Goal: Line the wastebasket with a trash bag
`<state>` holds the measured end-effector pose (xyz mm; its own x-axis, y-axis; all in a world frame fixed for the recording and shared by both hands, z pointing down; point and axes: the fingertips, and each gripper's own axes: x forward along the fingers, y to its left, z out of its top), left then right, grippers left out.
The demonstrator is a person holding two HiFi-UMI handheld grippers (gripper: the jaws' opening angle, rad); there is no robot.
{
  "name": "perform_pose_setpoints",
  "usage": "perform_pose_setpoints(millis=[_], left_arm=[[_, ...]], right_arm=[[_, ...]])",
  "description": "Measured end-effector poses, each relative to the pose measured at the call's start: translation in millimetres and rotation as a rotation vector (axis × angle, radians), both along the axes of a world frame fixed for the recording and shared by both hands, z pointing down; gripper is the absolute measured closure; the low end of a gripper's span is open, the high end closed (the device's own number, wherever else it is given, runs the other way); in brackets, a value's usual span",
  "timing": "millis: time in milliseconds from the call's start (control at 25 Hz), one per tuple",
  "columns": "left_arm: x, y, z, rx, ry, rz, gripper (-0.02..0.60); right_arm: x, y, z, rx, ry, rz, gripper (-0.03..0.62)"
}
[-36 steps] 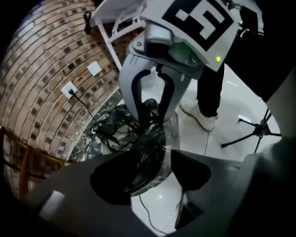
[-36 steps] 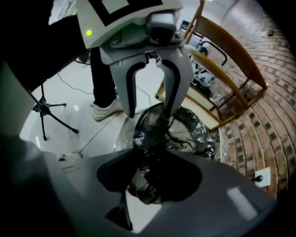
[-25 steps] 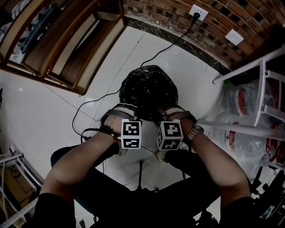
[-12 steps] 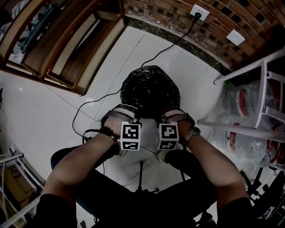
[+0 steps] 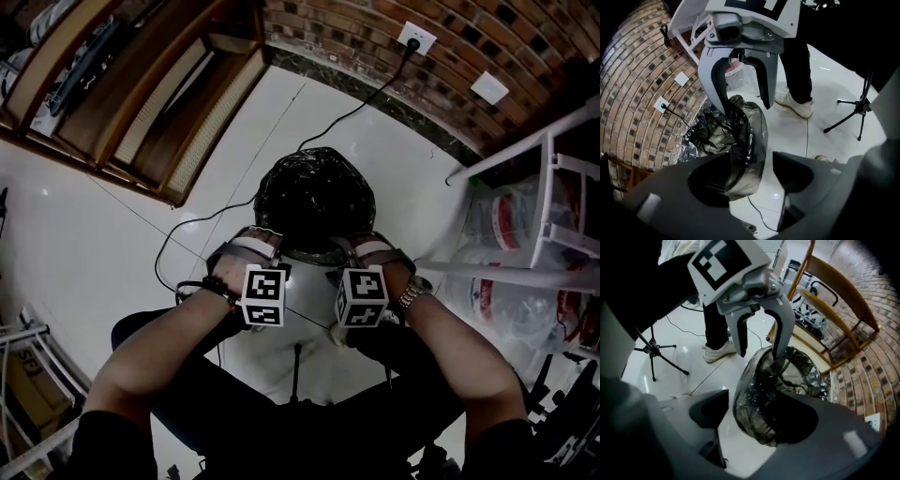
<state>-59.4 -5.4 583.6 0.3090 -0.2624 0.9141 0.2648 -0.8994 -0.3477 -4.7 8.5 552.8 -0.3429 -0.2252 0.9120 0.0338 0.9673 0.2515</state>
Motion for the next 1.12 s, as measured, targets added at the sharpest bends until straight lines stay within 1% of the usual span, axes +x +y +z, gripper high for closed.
perform_pose_setpoints(millis=[160,240,280,320,360,440,480,520,600,640,720,800,880,920,1040,1120], left_arm=[[-8,8,-8,0.004,0.001,-0.006,0.318],[-12,9,-14,-0.007,0.020,-0.030,0.318],[-13,8,-19,-0.027,0.047,-0.065,0.318],[-13,5,-27,-0.062,0.092,-0.120,0.318],[-11,0,-36,-0.110,0.153,-0.196,0.318],[-9,-19,-58,-0.213,0.298,-0.391,0.318],[-11,-33,-65,-0.252,0.362,-0.497,0.318],[-14,-49,-71,-0.280,0.414,-0.599,0.318],[-20,-78,-76,-0.298,0.479,-0.761,0.318],[-24,-91,-75,-0.294,0.493,-0.823,0.318],[-32,-112,-68,-0.265,0.494,-0.935,0.318],[-37,-127,-55,-0.244,0.485,-1.015,0.318],[-31,-134,-37,-0.260,0.482,-1.042,0.318],[-29,-137,-30,-0.262,0.474,-1.052,0.318],[-30,-145,-13,-0.264,0.454,-1.091,0.319],[-31,-148,-5,-0.276,0.450,-1.118,0.323]], right_arm=[[-2,9,-28,0.004,-0.054,0.014,0.283],[-1,4,-45,0.007,-0.109,0.063,0.283],[2,-2,-54,0.009,-0.143,0.104,0.283],[6,-12,-62,0.012,-0.178,0.156,0.283],[12,-24,-69,0.017,-0.211,0.216,0.284],[28,-54,-79,0.035,-0.267,0.350,0.287],[37,-71,-82,0.045,-0.292,0.422,0.301],[45,-88,-83,0.055,-0.312,0.493,0.309],[59,-118,-81,0.072,-0.337,0.618,0.319],[64,-130,-78,0.079,-0.340,0.666,0.322],[71,-150,-68,0.088,-0.326,0.729,0.324],[73,-164,-52,0.086,-0.301,0.767,0.336],[75,-173,-36,0.070,-0.277,0.793,0.342],[76,-176,-27,0.059,-0.266,0.802,0.359],[78,-182,-4,0.022,-0.246,0.829,0.384],[78,-182,9,-0.006,-0.237,0.846,0.388]])
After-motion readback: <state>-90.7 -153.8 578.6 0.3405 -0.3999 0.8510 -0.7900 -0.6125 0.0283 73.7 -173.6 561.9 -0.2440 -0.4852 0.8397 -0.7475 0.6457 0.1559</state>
